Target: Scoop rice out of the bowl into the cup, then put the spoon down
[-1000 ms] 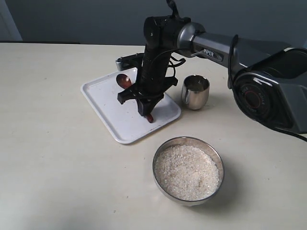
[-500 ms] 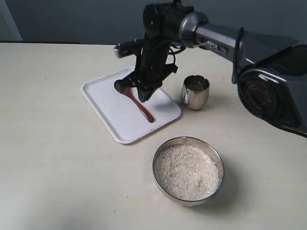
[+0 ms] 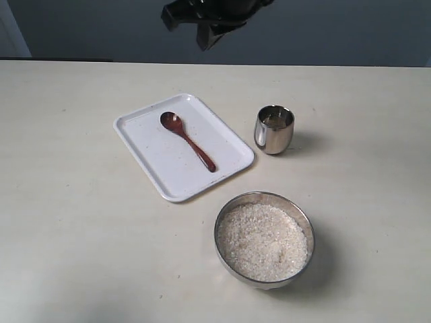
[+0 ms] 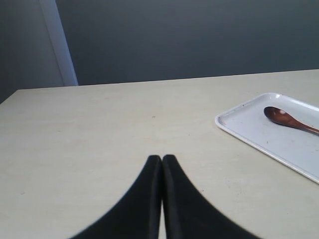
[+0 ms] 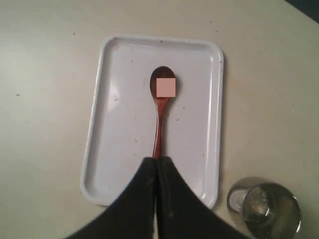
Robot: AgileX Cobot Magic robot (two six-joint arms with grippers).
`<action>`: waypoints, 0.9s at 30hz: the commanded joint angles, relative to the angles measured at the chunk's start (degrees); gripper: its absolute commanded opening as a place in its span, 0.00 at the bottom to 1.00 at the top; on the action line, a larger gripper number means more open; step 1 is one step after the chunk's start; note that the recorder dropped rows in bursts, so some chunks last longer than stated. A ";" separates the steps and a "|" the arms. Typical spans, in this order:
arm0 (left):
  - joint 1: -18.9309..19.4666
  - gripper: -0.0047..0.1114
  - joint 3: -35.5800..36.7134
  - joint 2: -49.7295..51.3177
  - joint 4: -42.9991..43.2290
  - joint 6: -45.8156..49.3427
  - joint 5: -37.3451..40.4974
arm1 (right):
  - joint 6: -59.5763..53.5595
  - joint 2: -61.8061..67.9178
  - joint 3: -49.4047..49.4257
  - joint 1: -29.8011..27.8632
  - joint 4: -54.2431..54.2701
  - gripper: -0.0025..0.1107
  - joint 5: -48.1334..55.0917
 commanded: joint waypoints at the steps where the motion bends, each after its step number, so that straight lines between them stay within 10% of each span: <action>1: -0.07 0.04 -0.14 -0.25 0.07 -0.29 -0.51 | -0.46 -13.12 17.37 -0.11 0.44 0.02 -9.07; 12: 0.03 0.04 -0.14 -0.25 0.07 -0.29 -0.52 | 10.49 -47.25 63.18 -0.11 0.32 0.02 -40.31; 27: 0.03 0.04 -0.14 -0.25 0.07 -0.29 -0.52 | 10.49 -56.33 68.49 -0.11 0.01 0.02 -34.12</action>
